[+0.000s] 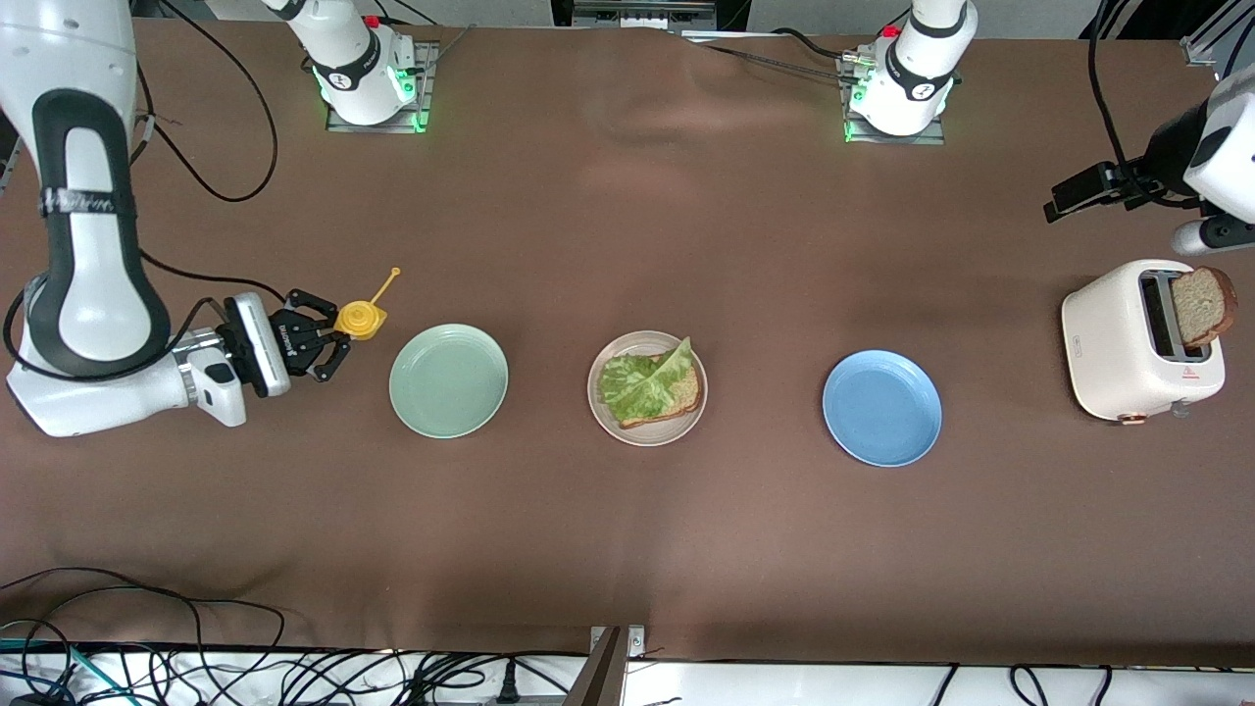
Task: Make sandwich on beige plate with both arms
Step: 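Carry the bottle back beside the green plate with the right gripper, then lower the bottle by the green plate and open the right gripper, then withdraw the right gripper while the left gripper lowers onto the toast, then grasp the toast slice in the toaster and lift it with the left gripper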
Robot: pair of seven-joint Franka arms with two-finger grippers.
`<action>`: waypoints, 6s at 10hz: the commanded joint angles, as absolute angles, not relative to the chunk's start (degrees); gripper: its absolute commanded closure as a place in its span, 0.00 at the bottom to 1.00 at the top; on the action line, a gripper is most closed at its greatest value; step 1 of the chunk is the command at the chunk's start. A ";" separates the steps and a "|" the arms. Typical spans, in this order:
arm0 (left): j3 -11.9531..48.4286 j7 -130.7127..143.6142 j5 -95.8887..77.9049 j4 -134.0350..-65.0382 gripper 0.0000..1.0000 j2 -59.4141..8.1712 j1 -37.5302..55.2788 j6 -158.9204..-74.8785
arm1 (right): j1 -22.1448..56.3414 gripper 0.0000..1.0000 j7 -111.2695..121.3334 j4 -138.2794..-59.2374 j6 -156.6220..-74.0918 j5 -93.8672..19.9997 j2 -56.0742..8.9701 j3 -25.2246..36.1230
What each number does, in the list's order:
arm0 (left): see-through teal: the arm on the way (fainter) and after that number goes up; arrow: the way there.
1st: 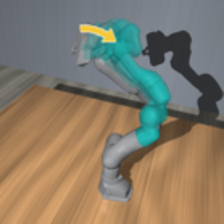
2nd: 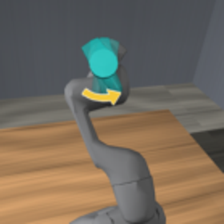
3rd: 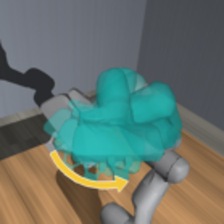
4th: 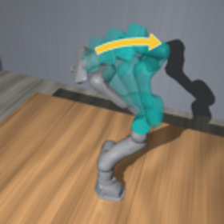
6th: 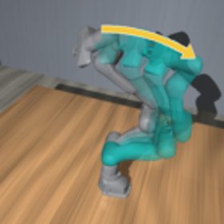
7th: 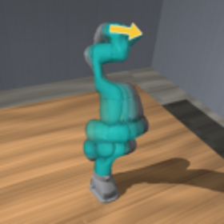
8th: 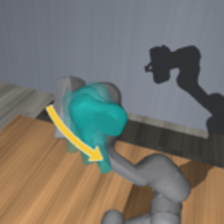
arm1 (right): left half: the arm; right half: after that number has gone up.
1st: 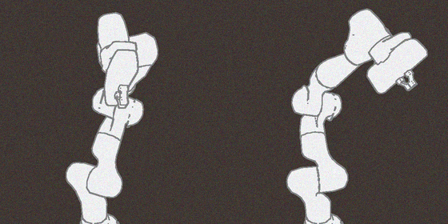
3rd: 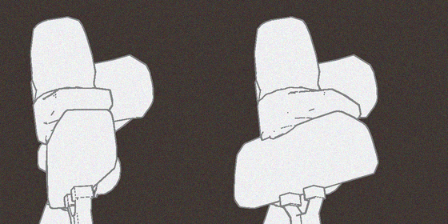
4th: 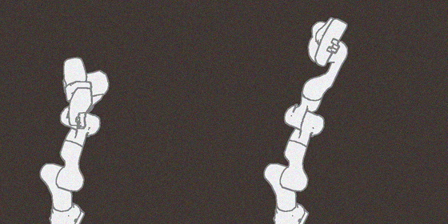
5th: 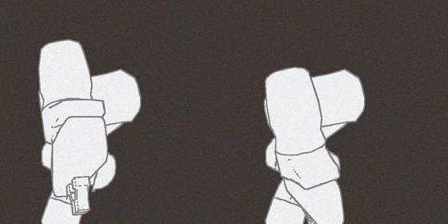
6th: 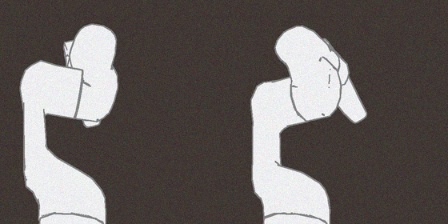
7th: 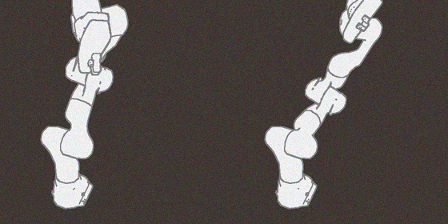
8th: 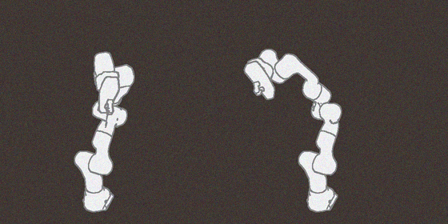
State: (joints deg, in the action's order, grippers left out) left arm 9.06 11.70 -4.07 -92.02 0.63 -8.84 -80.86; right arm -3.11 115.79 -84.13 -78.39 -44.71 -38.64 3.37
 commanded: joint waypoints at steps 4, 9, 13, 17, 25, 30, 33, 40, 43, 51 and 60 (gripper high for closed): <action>9.40 10.37 -4.04 -91.41 0.00 0.70 -8.88 -80.77 | -15.28 0.99 137.08 -83.41 -78.66 -51.30 -47.98 -1.14; 9.32 10.28 -3.96 -91.23 0.00 0.88 -9.05 -80.68 | -16.26 0.97 147.46 -83.50 -83.13 -53.69 -51.76 -1.14; 9.93 10.46 -4.13 -90.97 0.00 0.88 -9.05 -80.68 | -17.22 0.97 147.57 -83.85 -84.64 -55.20 -52.73 -1.14; 9.93 10.37 -4.04 -90.97 0.00 0.97 -9.23 -80.77 | -18.19 0.00 146.17 -84.73 -84.64 -55.64 -51.77 -0.88; 9.67 10.20 -2.37 -91.41 0.00 0.97 -9.67 -80.77 | -19.16 0.00 114.68 -84.90 -89.38 -38.88 -37.90 4.92; 9.49 5.27 -1.85 -91.41 0.00 0.79 -13.27 -80.95 | -14.07 0.00 81.18 -89.89 -94.02 -27.27 -27.71 4.57; 9.93 5.36 -2.02 -91.23 0.00 0.97 -13.27 -80.95 | -9.42 0.00 58.35 -93.42 -94.92 -18.40 -20.15 4.57; 14.15 4.40 2.79 -91.23 0.00 1.23 -13.45 -82.97 | -0.10 0.00 18.50 -96.86 -95.62 -1.94 -8.09 4.48; 13.80 -7.85 3.78 -91.93 0.00 0.62 -21.94 -86.20 | 1.23 0.00 9.53 -97.12 -98.79 1.58 -5.81 4.57; 13.89 -35.41 1.23 -92.02 0.00 -14.47 -45.51 -98.34 | 3.78 0.00 -2.46 -94.13 -98.18 -1.40 -0.53 5.18; 13.89 -39.81 -1.41 -92.20 0.21 -25.04 -49.30 -103.01 | 3.60 0.00 -1.14 -93.69 -92.65 -1.76 -0.53 6.94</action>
